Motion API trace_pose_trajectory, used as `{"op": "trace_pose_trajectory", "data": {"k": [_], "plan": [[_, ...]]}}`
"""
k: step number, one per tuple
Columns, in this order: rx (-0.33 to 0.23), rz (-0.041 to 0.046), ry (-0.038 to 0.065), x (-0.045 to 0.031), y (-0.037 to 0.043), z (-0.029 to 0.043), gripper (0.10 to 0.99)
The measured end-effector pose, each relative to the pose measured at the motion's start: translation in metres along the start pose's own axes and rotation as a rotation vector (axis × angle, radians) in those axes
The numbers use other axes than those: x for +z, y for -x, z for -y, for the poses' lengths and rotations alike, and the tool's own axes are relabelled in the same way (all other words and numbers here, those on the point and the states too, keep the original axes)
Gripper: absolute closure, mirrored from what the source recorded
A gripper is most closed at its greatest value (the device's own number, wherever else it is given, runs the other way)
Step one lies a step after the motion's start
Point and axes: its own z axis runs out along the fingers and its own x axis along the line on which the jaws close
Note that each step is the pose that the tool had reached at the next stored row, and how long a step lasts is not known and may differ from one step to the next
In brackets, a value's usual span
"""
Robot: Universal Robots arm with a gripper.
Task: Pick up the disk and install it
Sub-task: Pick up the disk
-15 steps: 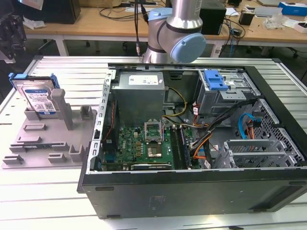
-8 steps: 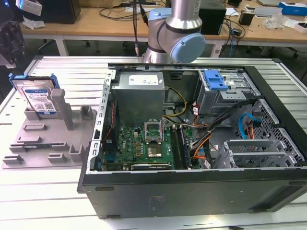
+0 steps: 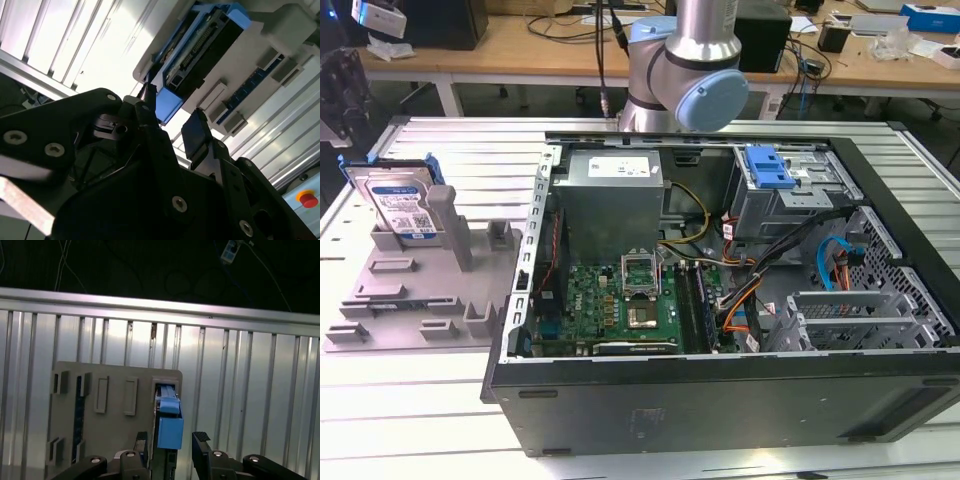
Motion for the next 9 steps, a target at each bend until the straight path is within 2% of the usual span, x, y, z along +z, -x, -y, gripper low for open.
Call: {"op": "trace_pose_trajectory", "data": {"k": [9], "plan": [[0.0,-0.0001,0.0,0.0059,-0.002,-0.0003,0.604]]}}
